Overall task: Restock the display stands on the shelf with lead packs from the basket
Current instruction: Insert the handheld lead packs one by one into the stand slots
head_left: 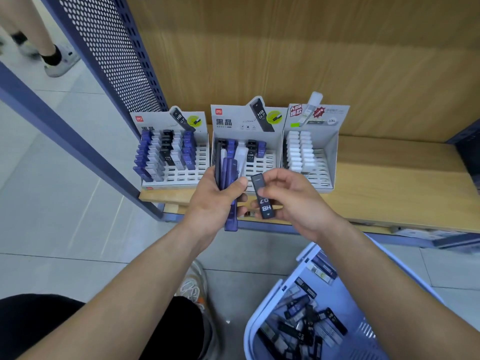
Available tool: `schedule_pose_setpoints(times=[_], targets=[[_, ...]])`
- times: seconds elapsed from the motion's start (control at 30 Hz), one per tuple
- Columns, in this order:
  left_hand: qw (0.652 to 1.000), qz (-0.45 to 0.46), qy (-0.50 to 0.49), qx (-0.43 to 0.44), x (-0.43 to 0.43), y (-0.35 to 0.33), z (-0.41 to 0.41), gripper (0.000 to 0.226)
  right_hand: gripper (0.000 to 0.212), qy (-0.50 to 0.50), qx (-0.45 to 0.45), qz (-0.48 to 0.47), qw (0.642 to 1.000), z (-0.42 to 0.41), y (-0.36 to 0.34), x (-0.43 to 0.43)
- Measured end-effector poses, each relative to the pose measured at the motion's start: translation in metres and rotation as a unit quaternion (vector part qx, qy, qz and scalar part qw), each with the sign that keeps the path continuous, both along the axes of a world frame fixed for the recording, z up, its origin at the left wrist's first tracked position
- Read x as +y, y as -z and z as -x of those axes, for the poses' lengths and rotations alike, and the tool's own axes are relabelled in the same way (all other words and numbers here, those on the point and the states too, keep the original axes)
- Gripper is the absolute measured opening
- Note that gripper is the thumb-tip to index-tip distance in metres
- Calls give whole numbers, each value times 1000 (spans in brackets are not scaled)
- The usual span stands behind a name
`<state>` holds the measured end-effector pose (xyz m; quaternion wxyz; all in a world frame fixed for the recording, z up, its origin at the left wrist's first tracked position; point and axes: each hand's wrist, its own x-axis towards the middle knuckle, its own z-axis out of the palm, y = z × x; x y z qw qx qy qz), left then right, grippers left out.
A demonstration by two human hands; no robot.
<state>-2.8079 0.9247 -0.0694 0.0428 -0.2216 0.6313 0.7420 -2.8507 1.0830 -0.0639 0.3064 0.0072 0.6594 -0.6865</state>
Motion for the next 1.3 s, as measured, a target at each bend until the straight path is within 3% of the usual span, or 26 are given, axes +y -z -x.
schedule_pose_setpoints(times=[0.1, 0.4, 0.6, 0.83, 1.13, 1.3], targets=[[1000, 7, -10, -11, -6, 3, 0, 14, 7, 38, 1, -11, 999, 8, 4, 13], [998, 34, -29, -32, -26, 15, -8, 17, 15, 132, 137, -142, 971, 53, 35, 32], [997, 44, -43, -50, -41, 23, -17, 21, 12, 31, 251, -274, 928, 101, 45, 2], [997, 18, -54, -54, -52, 24, -15, 22, 25, -53, 293, -363, 883, 134, 69, -31], [997, 12, -57, -59, -55, 28, -12, 18, 19, -67, 318, -383, 865, 141, 87, -39], [996, 7, -59, -59, -55, 27, -12, 18, 22, -87, 358, -409, 835, 141, 88, -35]])
